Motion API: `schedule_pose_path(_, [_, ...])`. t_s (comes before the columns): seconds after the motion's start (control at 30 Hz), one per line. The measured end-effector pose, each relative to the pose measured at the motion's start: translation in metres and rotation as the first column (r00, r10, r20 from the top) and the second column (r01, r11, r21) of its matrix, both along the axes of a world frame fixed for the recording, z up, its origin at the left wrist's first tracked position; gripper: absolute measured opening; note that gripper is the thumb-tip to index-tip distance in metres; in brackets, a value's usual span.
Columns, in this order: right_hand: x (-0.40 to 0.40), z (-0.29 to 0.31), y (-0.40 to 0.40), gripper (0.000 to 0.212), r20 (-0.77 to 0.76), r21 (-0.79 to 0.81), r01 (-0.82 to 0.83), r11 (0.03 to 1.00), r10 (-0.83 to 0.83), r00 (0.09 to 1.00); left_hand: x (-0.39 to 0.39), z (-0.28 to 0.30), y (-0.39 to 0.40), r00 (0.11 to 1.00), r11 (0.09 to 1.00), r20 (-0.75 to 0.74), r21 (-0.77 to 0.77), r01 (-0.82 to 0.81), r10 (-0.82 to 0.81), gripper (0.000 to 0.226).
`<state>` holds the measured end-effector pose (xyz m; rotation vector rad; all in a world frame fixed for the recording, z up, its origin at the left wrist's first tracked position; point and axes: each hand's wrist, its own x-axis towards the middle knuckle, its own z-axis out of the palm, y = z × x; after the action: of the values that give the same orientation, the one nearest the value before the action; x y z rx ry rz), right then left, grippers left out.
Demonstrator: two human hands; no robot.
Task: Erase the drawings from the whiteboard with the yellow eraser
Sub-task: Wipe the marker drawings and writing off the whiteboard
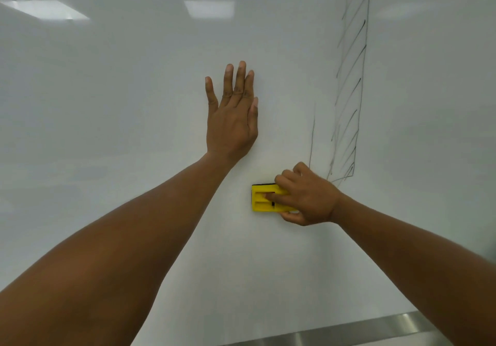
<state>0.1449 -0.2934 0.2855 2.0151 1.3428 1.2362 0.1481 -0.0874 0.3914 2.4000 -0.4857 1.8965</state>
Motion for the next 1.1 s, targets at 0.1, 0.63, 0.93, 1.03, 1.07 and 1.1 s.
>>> schedule_pose_path(0.1, [0.002,-0.001,-0.005,0.042,-0.006,-0.018,-0.012,1.000,0.012,1.000,0.000,0.002,-0.009,1.000,1.000,-0.016,0.023,-0.017,0.017,0.053])
schedule_pose_path(0.63, [-0.003,0.008,-0.010,0.055,-0.022,0.416,0.081,0.906,-0.079,0.997,0.014,-0.006,-0.008,0.999,0.998,0.018,0.059,-0.035,0.034,0.052])
schedule_pose_path(0.93, [-0.003,0.011,0.023,0.049,0.009,0.309,-0.006,0.951,0.003,1.000,0.015,-0.006,-0.002,1.000,0.997,0.030,0.076,0.003,-0.005,0.051])
schedule_pose_path(1.03, [0.000,0.014,0.023,0.049,0.010,0.392,0.023,0.920,-0.029,1.000,0.014,-0.004,0.001,0.999,0.996,0.041,0.093,0.005,-0.009,0.051])
schedule_pose_path(1.07, [0.000,0.011,0.023,0.048,0.011,0.352,0.013,0.936,-0.018,1.000,0.014,-0.005,0.001,0.999,0.996,0.039,0.092,0.004,-0.008,0.051])
schedule_pose_path(1.1, [0.000,0.006,0.022,0.047,0.007,0.272,-0.006,0.962,0.004,1.000,0.014,-0.005,0.001,0.999,0.996,0.037,0.087,0.002,-0.005,0.051])
